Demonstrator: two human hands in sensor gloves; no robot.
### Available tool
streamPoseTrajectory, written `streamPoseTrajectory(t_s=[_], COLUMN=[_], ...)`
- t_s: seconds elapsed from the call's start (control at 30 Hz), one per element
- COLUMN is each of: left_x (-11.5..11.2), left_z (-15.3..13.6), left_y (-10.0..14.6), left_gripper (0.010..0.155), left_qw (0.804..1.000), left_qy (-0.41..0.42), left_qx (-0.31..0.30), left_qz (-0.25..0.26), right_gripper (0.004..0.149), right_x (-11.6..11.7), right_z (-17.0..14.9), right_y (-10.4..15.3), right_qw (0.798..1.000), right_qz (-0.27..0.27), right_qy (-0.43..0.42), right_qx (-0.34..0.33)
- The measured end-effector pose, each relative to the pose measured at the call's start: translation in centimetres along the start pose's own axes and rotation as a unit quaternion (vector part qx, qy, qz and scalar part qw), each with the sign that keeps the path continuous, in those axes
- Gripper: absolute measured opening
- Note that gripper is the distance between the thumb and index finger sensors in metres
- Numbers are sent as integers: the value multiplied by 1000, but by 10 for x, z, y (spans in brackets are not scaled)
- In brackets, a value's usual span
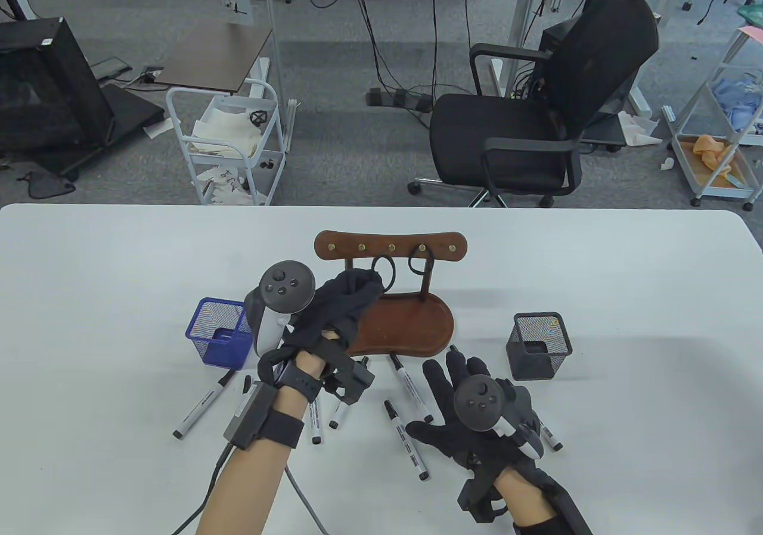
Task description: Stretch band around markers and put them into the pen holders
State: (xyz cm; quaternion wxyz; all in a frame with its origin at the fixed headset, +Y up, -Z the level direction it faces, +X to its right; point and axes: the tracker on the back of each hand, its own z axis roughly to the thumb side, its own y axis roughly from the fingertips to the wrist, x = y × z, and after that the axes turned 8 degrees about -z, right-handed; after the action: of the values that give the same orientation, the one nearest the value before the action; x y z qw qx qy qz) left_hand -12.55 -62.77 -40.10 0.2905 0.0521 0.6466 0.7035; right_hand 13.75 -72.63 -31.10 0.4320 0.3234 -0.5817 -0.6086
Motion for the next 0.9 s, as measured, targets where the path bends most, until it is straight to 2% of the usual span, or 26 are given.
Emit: streamPoseTrajectory(t_s=[0.3,0.53,0.9], left_x=[-18,-39,-73], left_z=[1,-11,-36], left_y=[28,43,51], left_gripper=[41,40,39], left_qw=[997,992,983], left_qy=[-27,-34,-53], left_qx=[-39,-58,-56], left_qz=[-60,-106,-170], right_gripper=[84,70,69], right_x=[-8,-18,-18], right_z=[-3,-3,-5], right_y=[0,2,-2], right_qw=[999,993,979], right_qz=[-28,-94,-39], right_qy=[-25,-69,-194], right_qx=[9,-19,-45])
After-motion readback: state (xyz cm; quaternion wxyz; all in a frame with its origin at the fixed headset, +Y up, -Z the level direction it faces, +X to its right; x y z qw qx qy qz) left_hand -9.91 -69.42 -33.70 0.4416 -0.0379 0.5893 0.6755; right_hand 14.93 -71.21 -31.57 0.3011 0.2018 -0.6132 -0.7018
